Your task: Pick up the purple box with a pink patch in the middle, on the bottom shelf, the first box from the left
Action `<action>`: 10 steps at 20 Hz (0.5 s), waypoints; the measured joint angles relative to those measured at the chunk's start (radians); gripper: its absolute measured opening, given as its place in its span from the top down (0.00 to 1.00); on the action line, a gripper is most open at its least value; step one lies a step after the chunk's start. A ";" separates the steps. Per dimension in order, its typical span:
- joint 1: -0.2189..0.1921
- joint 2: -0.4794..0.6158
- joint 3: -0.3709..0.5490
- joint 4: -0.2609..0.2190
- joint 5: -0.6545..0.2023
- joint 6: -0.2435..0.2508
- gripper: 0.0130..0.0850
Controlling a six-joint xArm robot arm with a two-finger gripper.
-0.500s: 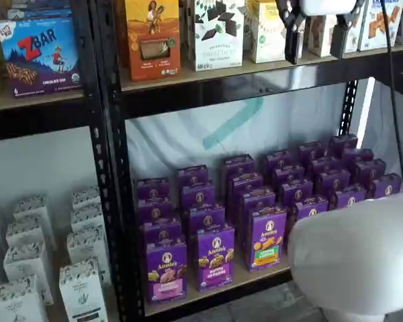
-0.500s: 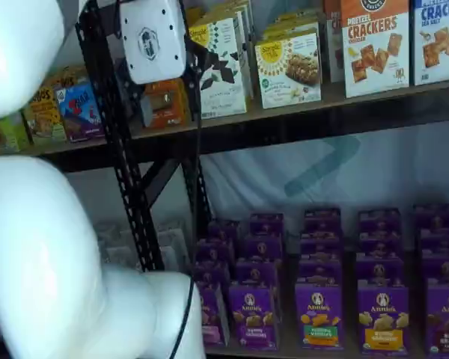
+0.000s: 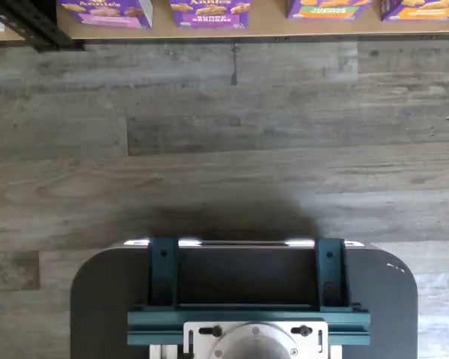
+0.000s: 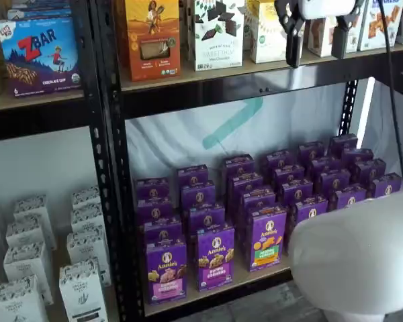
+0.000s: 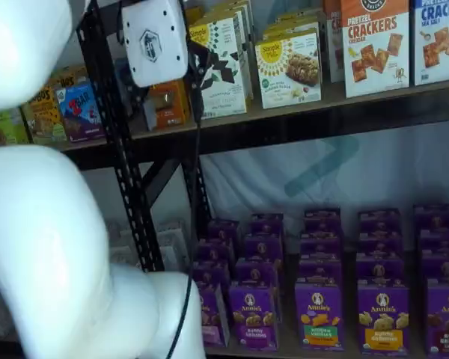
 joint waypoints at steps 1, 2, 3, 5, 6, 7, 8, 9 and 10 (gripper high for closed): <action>0.002 0.000 0.008 0.001 -0.009 0.002 0.00; 0.005 -0.001 0.019 0.002 -0.021 0.006 0.00; 0.013 -0.002 0.029 -0.002 -0.032 0.012 0.00; 0.029 -0.005 0.051 -0.013 -0.056 0.024 0.00; 0.033 -0.008 0.065 -0.015 -0.070 0.028 0.00; 0.032 -0.011 0.084 -0.011 -0.088 0.030 0.00; 0.033 -0.012 0.100 -0.010 -0.101 0.032 0.00; 0.031 -0.013 0.121 -0.004 -0.114 0.032 0.00; 0.028 -0.016 0.140 0.001 -0.128 0.032 0.00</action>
